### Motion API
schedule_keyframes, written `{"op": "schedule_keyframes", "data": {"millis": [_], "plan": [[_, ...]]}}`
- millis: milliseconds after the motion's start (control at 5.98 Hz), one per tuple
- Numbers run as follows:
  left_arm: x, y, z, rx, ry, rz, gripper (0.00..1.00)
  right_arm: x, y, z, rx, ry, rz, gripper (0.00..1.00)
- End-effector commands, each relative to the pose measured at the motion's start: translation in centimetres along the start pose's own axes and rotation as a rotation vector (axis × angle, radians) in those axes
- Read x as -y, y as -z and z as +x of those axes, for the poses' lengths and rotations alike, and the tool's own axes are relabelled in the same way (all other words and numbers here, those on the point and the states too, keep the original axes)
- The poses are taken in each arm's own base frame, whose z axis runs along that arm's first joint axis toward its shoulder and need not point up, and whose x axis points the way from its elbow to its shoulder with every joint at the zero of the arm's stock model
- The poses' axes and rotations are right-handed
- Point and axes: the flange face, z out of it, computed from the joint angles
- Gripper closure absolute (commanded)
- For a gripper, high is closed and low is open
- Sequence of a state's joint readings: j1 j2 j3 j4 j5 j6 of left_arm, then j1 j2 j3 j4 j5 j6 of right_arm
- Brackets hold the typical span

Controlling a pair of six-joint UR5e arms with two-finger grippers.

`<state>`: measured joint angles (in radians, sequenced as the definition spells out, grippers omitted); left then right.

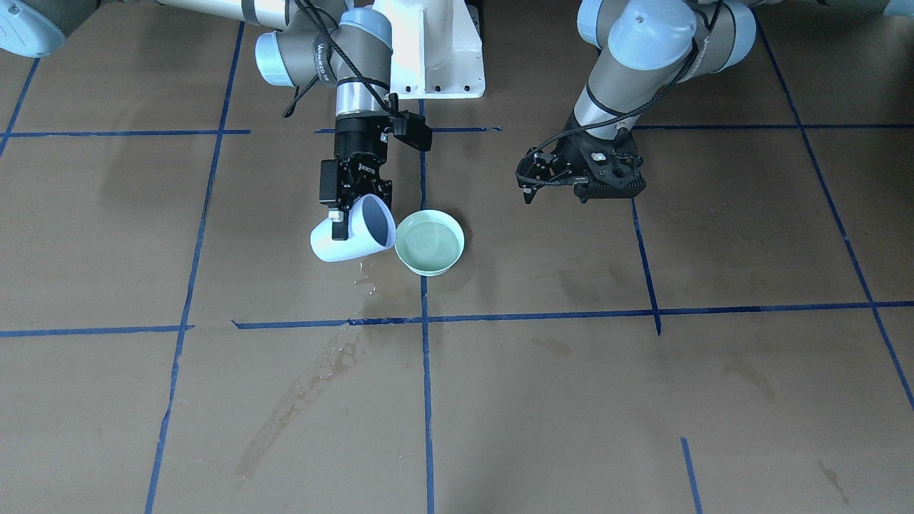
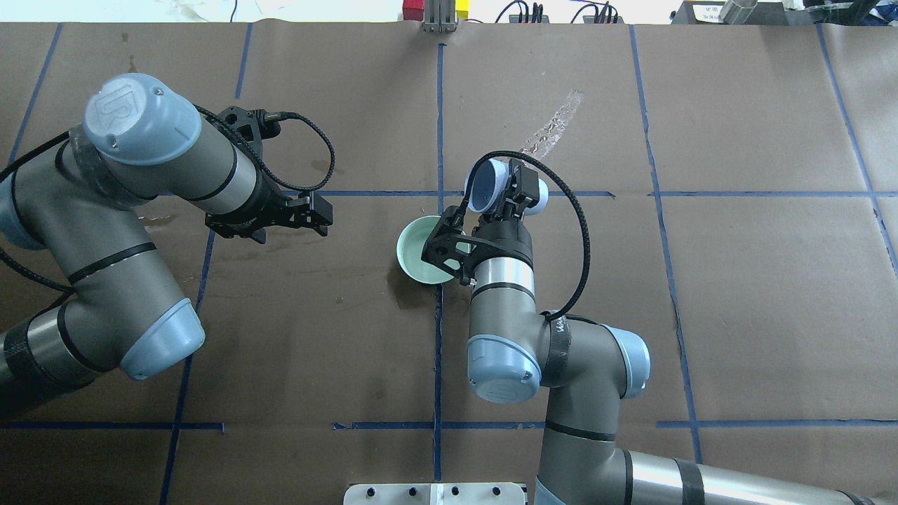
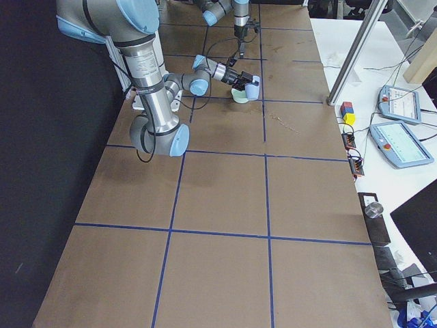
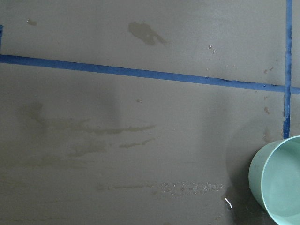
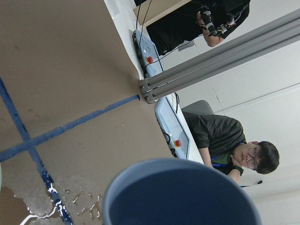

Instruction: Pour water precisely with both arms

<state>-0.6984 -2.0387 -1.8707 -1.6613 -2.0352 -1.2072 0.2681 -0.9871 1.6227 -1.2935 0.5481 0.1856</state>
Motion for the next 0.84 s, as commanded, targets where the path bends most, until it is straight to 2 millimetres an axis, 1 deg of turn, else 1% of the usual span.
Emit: {"op": "schedule_keyframes", "data": {"millis": [0, 335, 502, 669], "plan": [[0.0, 0.0, 0.0, -0.001, -0.001, 0.000, 0.00, 0.8, -0.1, -1.3, -0.045, 0.149, 0.002, 1.00], [0.0, 0.0, 0.0, -0.001, -0.001, 0.000, 0.00, 0.7, 0.3, -2.3, -0.056, 0.234, -0.013, 1.00], [0.0, 0.0, 0.0, -0.001, -0.001, 0.000, 0.00, 0.9, 0.5, -2.3, -0.070, 0.321, -0.014, 1.00], [0.0, 0.0, 0.0, -0.001, -0.001, 0.000, 0.00, 1.3, 0.8, -2.4, -0.082, 0.361, -0.011, 1.00]]}}
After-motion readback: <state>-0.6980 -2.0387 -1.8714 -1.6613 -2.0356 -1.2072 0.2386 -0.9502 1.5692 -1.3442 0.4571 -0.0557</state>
